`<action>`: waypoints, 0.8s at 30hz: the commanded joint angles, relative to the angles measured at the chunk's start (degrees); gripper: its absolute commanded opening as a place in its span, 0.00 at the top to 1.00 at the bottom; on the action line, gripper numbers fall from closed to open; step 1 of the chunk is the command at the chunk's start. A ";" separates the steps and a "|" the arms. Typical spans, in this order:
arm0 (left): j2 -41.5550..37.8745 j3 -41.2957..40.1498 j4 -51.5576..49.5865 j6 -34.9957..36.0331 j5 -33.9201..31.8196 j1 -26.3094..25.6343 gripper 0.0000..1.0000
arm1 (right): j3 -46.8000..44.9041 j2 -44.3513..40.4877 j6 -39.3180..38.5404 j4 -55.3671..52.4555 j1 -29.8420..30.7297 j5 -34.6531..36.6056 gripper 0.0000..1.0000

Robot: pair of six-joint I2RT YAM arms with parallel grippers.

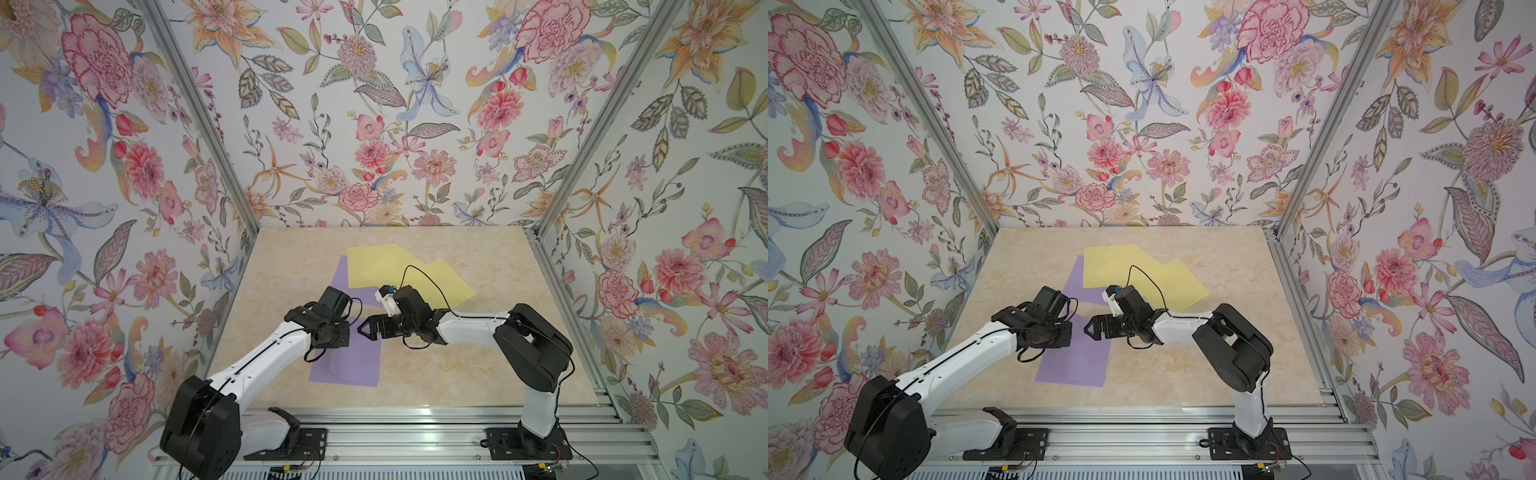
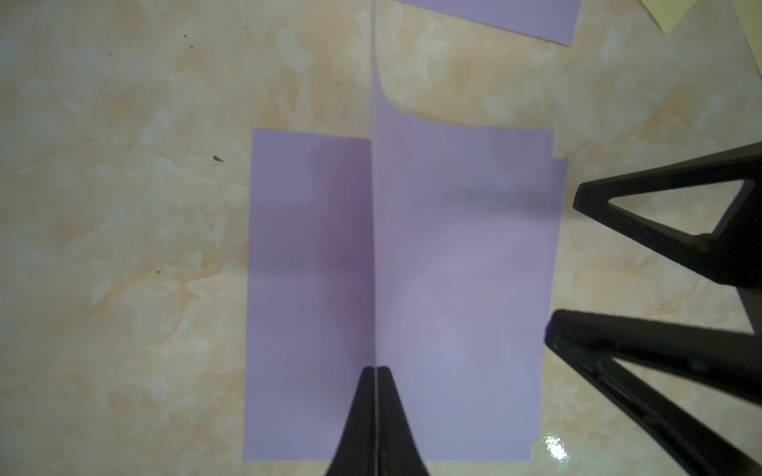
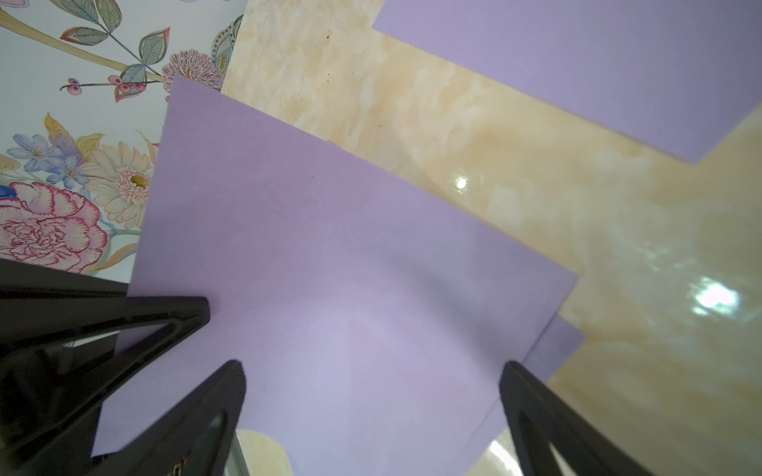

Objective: Sort the scattered colored papers by color
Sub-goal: Place the colored paper.

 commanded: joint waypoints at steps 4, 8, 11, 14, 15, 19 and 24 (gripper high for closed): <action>0.47 0.71 -2.89 3.32 1.61 0.59 1.00 | 1.07 0.92 -0.64 -0.10 0.96 0.08 0.00; 1.01 0.87 -3.73 4.67 2.02 0.59 1.00 | 1.66 1.11 -0.77 -0.46 1.02 0.01 0.00; 1.27 0.87 -4.10 5.44 1.11 0.57 1.00 | 1.88 1.38 -0.72 -0.71 1.01 -0.10 0.00; 2.18 1.18 -4.11 5.50 0.49 0.56 1.00 | 2.05 1.72 -0.75 -0.69 1.02 -0.17 0.00; 2.39 1.30 -4.16 5.44 0.43 0.53 1.00 | 2.18 1.81 -0.79 -0.67 0.94 -0.24 0.00; 2.78 2.08 -4.18 5.84 -0.73 0.56 1.00 | 2.37 2.08 -0.90 -0.85 1.02 -0.38 0.00; 2.81 3.30 -4.79 6.02 -1.02 0.61 1.00 | 2.66 2.17 -1.06 -1.04 1.03 -0.35 0.00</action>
